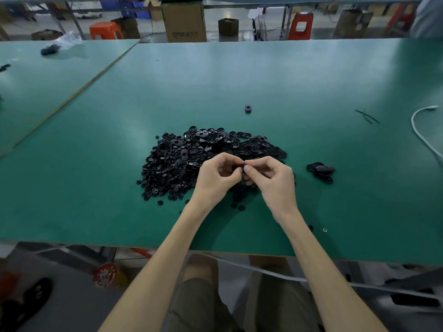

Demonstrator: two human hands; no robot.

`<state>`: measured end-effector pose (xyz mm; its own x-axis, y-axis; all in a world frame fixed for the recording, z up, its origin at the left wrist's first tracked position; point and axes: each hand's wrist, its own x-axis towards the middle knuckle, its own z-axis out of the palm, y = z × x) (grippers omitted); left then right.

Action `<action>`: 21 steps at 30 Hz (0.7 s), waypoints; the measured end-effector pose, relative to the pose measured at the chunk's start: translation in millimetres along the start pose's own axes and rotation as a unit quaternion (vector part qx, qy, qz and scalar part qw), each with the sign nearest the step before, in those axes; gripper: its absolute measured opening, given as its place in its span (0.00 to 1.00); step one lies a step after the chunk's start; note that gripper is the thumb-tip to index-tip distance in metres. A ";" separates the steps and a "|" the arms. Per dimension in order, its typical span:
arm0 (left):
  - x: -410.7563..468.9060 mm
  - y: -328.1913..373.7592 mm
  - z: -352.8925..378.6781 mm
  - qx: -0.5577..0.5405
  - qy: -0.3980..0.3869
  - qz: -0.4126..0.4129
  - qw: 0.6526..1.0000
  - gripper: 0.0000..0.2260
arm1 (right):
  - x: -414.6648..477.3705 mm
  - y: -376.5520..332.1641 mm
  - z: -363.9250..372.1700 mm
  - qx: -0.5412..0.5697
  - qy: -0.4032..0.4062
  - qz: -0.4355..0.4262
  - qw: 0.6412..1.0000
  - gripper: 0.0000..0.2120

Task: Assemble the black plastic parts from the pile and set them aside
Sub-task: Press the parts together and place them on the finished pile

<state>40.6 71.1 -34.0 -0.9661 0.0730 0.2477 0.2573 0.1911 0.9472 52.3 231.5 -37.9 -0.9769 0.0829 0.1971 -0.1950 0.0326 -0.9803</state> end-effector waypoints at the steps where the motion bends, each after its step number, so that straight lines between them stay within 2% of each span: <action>1: 0.2 0.1 0.5 0.010 0.004 0.001 1.000 0.06 | 0.1 0.2 0.1 -0.002 -0.004 0.002 1.000 0.05; 8: 0.8 1.6 2.0 0.044 0.014 -0.005 0.999 0.07 | 0.4 0.8 0.6 -0.018 -0.015 0.004 1.000 0.05; 14: 0.5 1.9 -4.9 -0.001 -0.002 -0.014 1.000 0.07 | 0.8 1.6 -1.7 0.021 0.012 0.008 1.000 0.04; 21: -0.1 4.4 1.7 0.065 0.015 0.016 0.998 0.06 | 2.1 1.4 -1.1 0.017 0.020 0.017 1.000 0.05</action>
<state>41.9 73.5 -30.2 -0.9568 0.0514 0.2862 0.2875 0.3147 0.9046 50.0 232.8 -38.9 -0.9788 0.1238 0.1633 -0.1651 -0.0041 -0.9863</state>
